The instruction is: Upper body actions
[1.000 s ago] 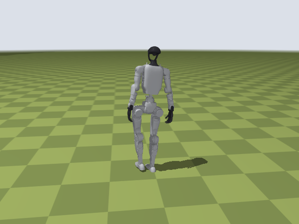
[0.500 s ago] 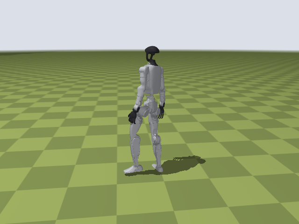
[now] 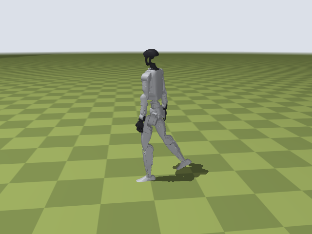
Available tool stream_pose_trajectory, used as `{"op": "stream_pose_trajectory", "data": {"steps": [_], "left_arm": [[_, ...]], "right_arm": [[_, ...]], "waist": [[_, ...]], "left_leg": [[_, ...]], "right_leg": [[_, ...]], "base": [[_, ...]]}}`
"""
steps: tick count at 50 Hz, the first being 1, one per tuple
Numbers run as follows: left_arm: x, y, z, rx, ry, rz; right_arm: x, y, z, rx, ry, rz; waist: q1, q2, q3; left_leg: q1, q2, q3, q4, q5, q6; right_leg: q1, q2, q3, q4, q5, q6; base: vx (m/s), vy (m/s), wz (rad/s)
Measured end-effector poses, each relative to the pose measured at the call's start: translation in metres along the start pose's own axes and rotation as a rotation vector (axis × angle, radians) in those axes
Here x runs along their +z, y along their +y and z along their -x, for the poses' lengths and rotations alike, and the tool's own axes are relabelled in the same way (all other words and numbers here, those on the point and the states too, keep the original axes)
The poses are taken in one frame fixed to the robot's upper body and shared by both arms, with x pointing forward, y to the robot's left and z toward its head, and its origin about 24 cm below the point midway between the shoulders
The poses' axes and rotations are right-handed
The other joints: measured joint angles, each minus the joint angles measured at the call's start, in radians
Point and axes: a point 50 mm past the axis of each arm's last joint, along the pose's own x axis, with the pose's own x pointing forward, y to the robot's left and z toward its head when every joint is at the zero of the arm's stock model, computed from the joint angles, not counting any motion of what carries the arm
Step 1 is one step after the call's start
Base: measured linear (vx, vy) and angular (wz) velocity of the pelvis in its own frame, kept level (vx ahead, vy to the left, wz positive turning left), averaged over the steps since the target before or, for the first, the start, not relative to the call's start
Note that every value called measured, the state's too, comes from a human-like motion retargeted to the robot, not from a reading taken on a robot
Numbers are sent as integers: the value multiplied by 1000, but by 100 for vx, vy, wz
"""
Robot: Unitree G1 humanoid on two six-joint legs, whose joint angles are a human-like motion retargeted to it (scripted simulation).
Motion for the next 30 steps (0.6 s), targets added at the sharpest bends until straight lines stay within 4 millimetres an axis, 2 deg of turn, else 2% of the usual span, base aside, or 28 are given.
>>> {"op": "stream_pose_trajectory", "data": {"steps": [2,4,8,10,13,17,22,23,25,27,28,30], "left_arm": [[8,4,-1,3,-26,-86],[12,8,-1,-6,-37,-173],[6,9,0,-30,-12,-270],[-1,9,0,-21,17,-240],[-15,7,3,-25,64,-143],[-31,6,6,-33,124,-82],[-41,6,8,-30,162,-68],[-42,6,8,-32,167,-59],[-46,3,9,-46,177,-26],[-51,-1,10,-61,188,16],[-55,-4,11,-69,196,44],[-69,-11,15,-84,214,106]], "right_arm": [[-10,-3,3,1,28,-4],[-19,-6,6,-15,53,10],[-27,-9,8,-39,90,75],[-22,-7,6,-23,83,133],[-9,-4,2,-14,58,242],[-2,-2,0,-29,44,325],[-15,-5,3,-33,97,250],[-19,-6,4,-36,109,228],[-32,-8,8,-55,144,160],[-43,-12,13,-77,176,112],[-48,-13,15,-86,197,92],[-60,-16,20,-98,246,54]], "waist": [[-56,24,9],[-60,36,5],[9,42,7],[29,38,27],[4,39,54],[-89,33,79],[-173,-15,114],[-180,-17,119],[-174,-1,126],[-154,9,119],[-146,8,108],[-142,-6,77]], "left_leg": [[-6,-35,-120,-15,2,4],[0,-55,-191,-22,-6,-1],[48,-70,-235,-32,-42,-12],[87,-84,-237,-44,-60,-7],[141,-108,-243,-52,-97,0],[219,-166,-281,-62,-153,15],[363,-275,-339,-80,-211,32],[390,-283,-346,-83,-215,32],[466,-283,-343,-92,-212,30],[515,-280,-338,-75,-181,15],[532,-283,-331,-60,-150,6],[559,-297,-326,-3,-41,-1]], "right_leg": [[0,130,89,137,-18,50],[-11,199,66,253,-30,63],[-110,257,-48,489,-93,62],[-178,278,-89,559,-124,68],[-288,296,-131,539,-146,57],[-406,255,-176,314,-135,14],[-468,147,-171,-145,-10,-88],[-475,137,-165,-210,9,-97],[-489,133,-134,-350,14,-67],[-481,124,-147,-350,-8,-85],[-472,117,-162,-317,11,-108],[-438,85,-215,-289,90,-103]], "base": [[49,-5,274],[61,-13,169],[58,-21,53],[44,-26,15],[33,-24,23],[41,-33,65],[44,-47,77],[51,-57,51],[61,-69,23],[56,-61,-12],[70,-83,-16],[80,-89,-9]]}}
